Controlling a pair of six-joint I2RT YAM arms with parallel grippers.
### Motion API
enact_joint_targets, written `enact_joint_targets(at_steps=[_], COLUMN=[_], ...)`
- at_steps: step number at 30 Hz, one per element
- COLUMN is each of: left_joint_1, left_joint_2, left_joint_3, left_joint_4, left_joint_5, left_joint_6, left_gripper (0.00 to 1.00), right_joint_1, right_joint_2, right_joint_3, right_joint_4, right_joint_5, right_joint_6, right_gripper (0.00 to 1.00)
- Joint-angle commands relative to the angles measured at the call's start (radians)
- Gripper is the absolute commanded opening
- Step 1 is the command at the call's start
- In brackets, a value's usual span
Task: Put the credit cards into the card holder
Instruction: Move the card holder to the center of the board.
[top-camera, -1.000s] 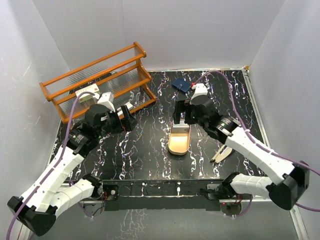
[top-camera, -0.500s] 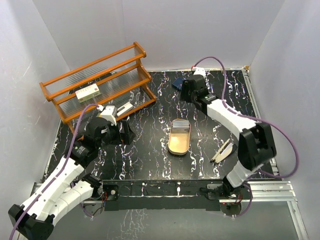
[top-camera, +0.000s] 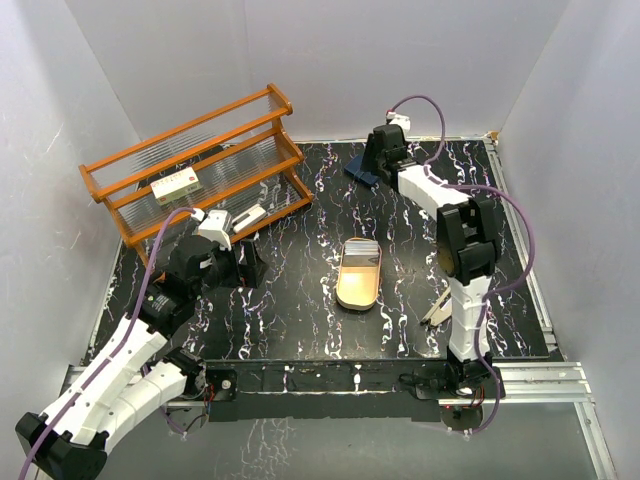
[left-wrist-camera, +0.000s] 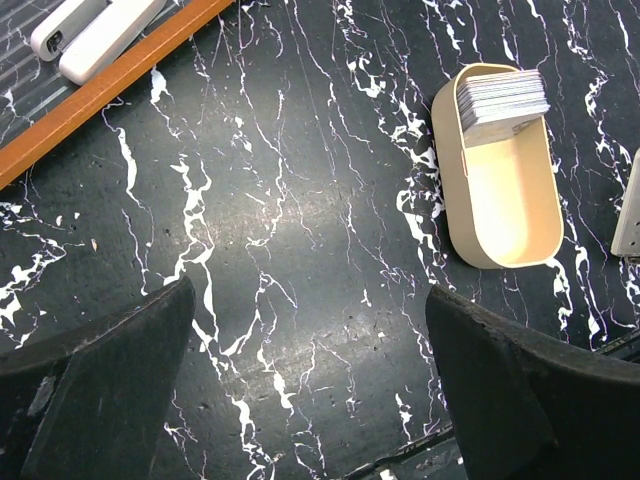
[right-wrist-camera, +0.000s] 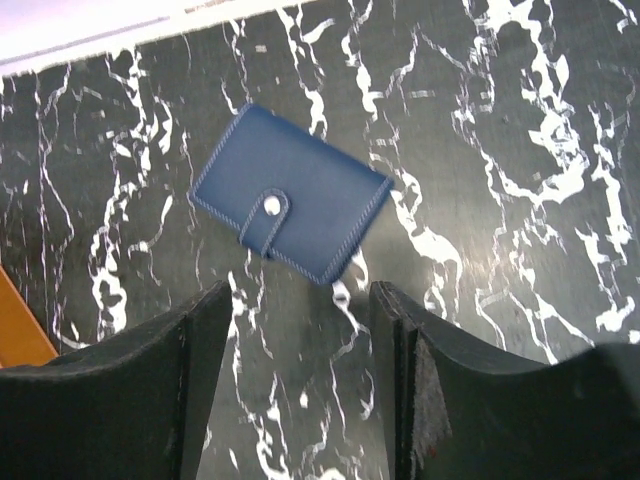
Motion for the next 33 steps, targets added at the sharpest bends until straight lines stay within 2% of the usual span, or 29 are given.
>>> enact_joint_targets(at_steps=[1, 5, 11, 16, 24, 33], left_joint_1=[-0.004, -0.004, -0.004, -0.005, -0.004, -0.005], left_joint_2=[0.000, 0.005, -0.019, -0.042, -0.026, -0.046], left_joint_3=[0.024, 0.027, 0.024, 0.018, 0.027, 0.024], left_joint_4=[-0.001, -0.006, -0.010, -0.007, -0.025, -0.024], left_joint_5=[-0.024, -0.020, -0.029, -0.049, -0.067, -0.086], left_joint_6=[0.014, 0.019, 0.019, 0.015, 0.013, 0.007], left_gripper=[0.99, 0.99, 0.99, 0.99, 0.99, 0.99], right_joint_1=[-0.006, -0.024, -0.036, -0.041, -0.041, -0.027], right_joint_2=[0.074, 0.166, 0.304, 0.361, 0.400, 0.265], right_joint_3=[0.155, 0.250, 0.404, 0.429, 0.411, 0.204], right_joint_4=[0.088, 0.111, 0.074, 0.072, -0.022, -0.017], right_joint_5=[0.042, 0.009, -0.016, -0.042, -0.093, -0.082], right_joint_6=[-0.041, -0.098, -0.161, -0.177, -0.175, -0.196], right_gripper=[0.56, 0.58, 0.71, 0.74, 0.69, 0.56])
